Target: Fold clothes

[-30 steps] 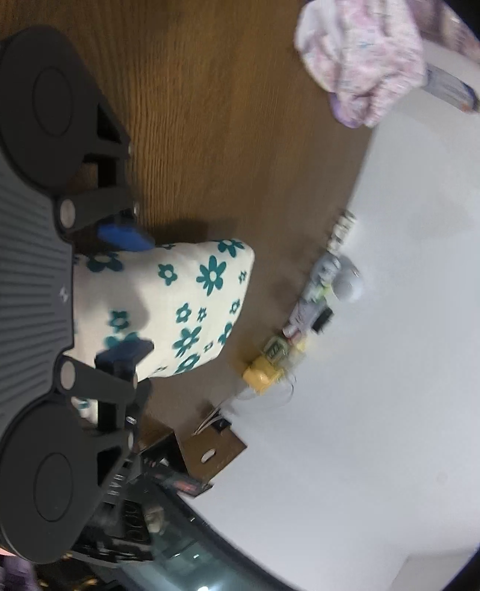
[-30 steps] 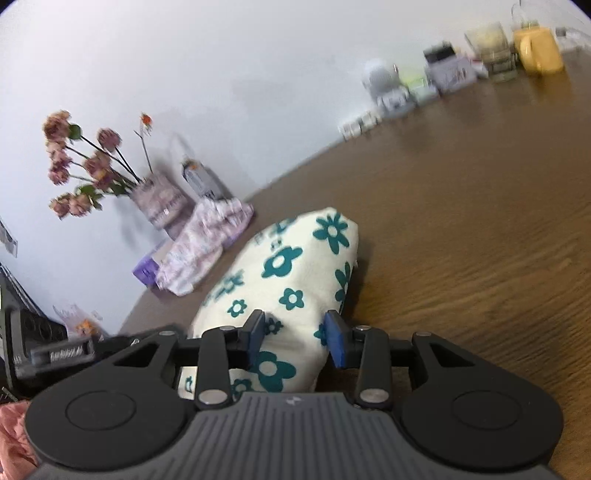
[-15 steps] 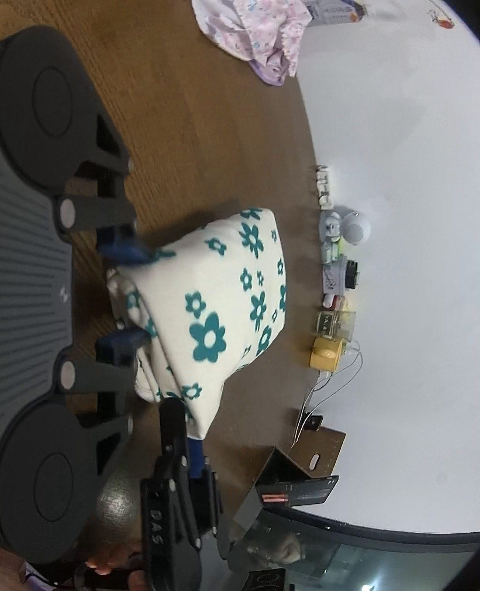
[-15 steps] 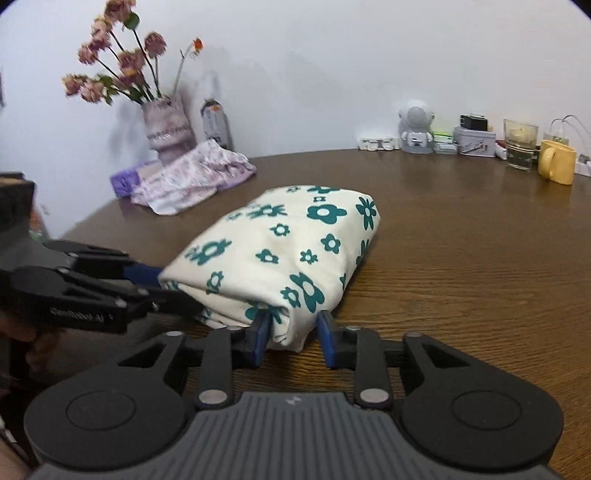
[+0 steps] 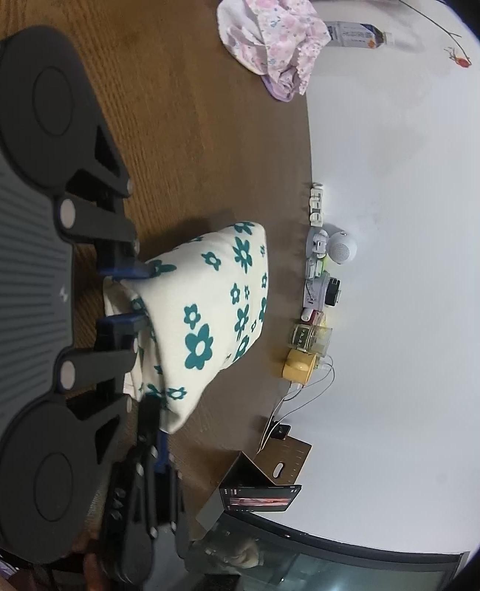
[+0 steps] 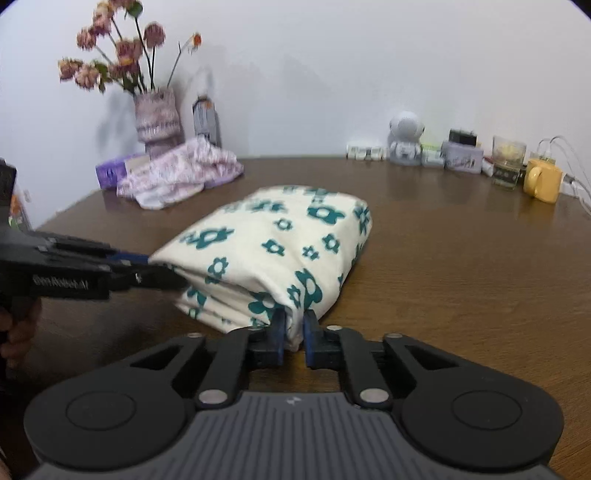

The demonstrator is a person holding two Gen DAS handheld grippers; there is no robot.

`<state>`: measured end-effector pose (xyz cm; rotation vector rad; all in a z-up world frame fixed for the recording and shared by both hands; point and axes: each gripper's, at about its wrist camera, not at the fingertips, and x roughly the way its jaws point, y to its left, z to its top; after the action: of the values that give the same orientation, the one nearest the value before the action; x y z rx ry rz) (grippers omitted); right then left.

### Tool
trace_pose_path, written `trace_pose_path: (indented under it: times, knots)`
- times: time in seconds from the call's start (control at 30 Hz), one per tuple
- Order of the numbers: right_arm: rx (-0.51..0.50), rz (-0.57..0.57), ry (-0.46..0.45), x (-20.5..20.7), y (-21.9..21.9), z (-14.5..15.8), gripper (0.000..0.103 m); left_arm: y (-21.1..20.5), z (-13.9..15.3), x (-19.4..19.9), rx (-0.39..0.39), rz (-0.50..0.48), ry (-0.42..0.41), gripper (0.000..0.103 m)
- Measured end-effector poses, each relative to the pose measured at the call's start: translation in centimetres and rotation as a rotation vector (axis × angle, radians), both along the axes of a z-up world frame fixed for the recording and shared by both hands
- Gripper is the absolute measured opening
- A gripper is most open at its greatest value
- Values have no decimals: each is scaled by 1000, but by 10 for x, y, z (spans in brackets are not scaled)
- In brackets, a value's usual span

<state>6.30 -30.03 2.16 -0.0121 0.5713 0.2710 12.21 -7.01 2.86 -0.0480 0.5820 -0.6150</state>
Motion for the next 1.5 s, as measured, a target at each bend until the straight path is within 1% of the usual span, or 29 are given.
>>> trace_pose_path:
  times: [0.1, 0.17, 0.2, 0.27, 0.37, 0.43, 0.47, 0.5, 0.53, 0.57, 0.6, 0.67, 0.77, 0.83, 0.87, 0.93, 0.97, 1.03, 1.07, 1.1, 1.13, 1.17, 1.23, 1.27, 1.3, 1.37, 1.43, 1.47, 1.5]
  knots:
    - [0, -4, 1, 0, 1, -2, 10, 0, -1, 0, -10, 4, 7, 22]
    - [20, -13, -9, -2, -2, 2, 14, 1, -1, 0, -16, 6, 12, 19]
    - [31, -17, -14, -3, -4, 4, 14, 1, -2, 0, -20, 7, 14, 17]
    - [20, -12, -7, -1, -2, 0, 8, 1, -2, 0, -26, 10, 18, 16]
    - [-1, 0, -2, 2, 2, -5, 7, 3, -2, 0, -36, 16, 25, 16]
    - [-18, 13, -10, 1, 3, -5, 10, 5, -1, 0, -46, 12, 38, 20]
    - [-17, 17, -3, 0, 1, -3, 16, 7, 1, 0, -52, 0, 48, 30]
    - [-15, 20, 6, -2, -2, 0, 21, 10, 4, -1, -58, -22, 59, 45]
    - [15, 22, 4, -6, -9, 6, 33, 13, 8, -3, -67, -42, 63, 53]
    - [48, 25, 2, -11, -17, 11, 41, 18, 14, -4, -86, -53, 54, 62]
    - [96, 21, -1, -13, -25, 17, 41, 22, 20, -2, -111, -54, 44, 67]
    - [200, 4, -3, -13, -39, 28, 42, 29, 31, 3, -160, -41, 32, 71]
    - [338, -60, 32, 8, -50, 34, 43, 25, 31, 32, -195, 51, 123, 72]
    - [412, -116, 104, 27, -53, 25, 44, 20, 27, 52, -215, 102, 198, 72]
    - [449, -144, 141, 37, -55, 21, 44, 18, 21, 60, -225, 111, 245, 70]
    - [500, -187, 202, 48, -58, 11, 45, 14, 10, 72, -247, 119, 322, 60]
    - [504, -190, 208, 49, -59, 10, 36, 14, 7, 72, -265, 102, 332, 46]
    - [507, -195, 215, 48, -59, 9, 23, 14, 9, 71, -270, 96, 332, 44]
    - [508, -198, 219, 48, -59, 8, 23, 13, 12, 71, -264, 99, 320, 48]
    - [509, -201, 215, 47, -59, 11, 23, 11, 15, 71, -258, 104, 310, 63]
    - [509, -204, 209, 47, -59, 13, 27, 9, 16, 73, -252, 111, 304, 70]
    - [511, -209, 214, 49, -58, 13, 47, 7, 17, 74, -242, 113, 299, 71]
    - [515, -218, 225, 53, -55, 13, 68, -1, 14, 79, -210, 99, 297, 63]
    - [517, -222, 231, 56, -54, 13, 68, -2, 11, 81, -196, 92, 306, 51]
    - [518, -227, 236, 58, -53, 13, 66, -2, 10, 82, -190, 89, 314, 52]
    - [517, -235, 245, 59, -53, 12, 28, 0, 12, 82, -184, 92, 312, 52]
    - [525, -241, 246, 57, -56, 13, 28, 2, 17, 80, -183, 95, 301, 60]
    - [539, -244, 243, 56, -59, 13, 31, 2, 19, 80, -180, 97, 294, 67]
    - [553, -246, 240, 55, -61, 14, 40, 0, 19, 81, -170, 102, 290, 68]
